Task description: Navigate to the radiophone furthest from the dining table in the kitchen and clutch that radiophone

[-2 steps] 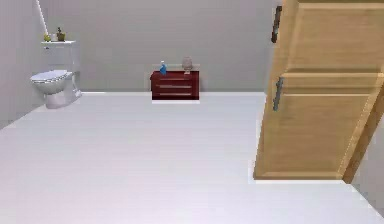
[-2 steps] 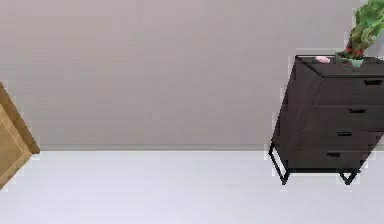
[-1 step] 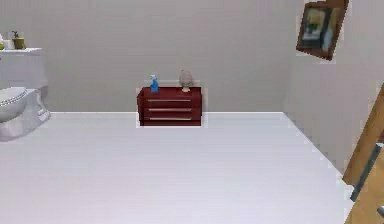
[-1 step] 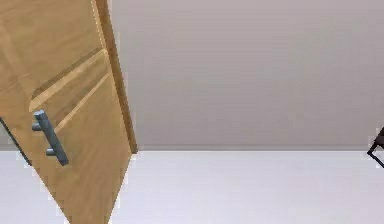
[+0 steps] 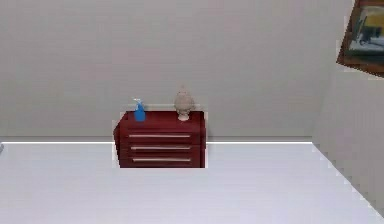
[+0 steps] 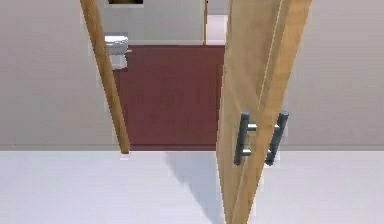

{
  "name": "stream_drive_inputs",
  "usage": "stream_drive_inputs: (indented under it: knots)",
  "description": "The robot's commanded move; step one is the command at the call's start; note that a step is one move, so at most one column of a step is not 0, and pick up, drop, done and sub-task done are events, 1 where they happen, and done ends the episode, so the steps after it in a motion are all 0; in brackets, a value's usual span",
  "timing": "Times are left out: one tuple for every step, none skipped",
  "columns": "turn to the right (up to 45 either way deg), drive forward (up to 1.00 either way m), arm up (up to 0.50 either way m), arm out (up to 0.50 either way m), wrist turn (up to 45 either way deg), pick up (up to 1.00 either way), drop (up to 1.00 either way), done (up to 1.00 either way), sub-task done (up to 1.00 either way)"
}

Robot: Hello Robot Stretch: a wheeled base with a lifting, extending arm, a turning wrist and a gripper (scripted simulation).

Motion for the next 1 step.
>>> stream_drive_inputs:
  knots:
    - [45.0,0.00,0.00,0.00,0.0,0.00,0.00,0.00,0.00]
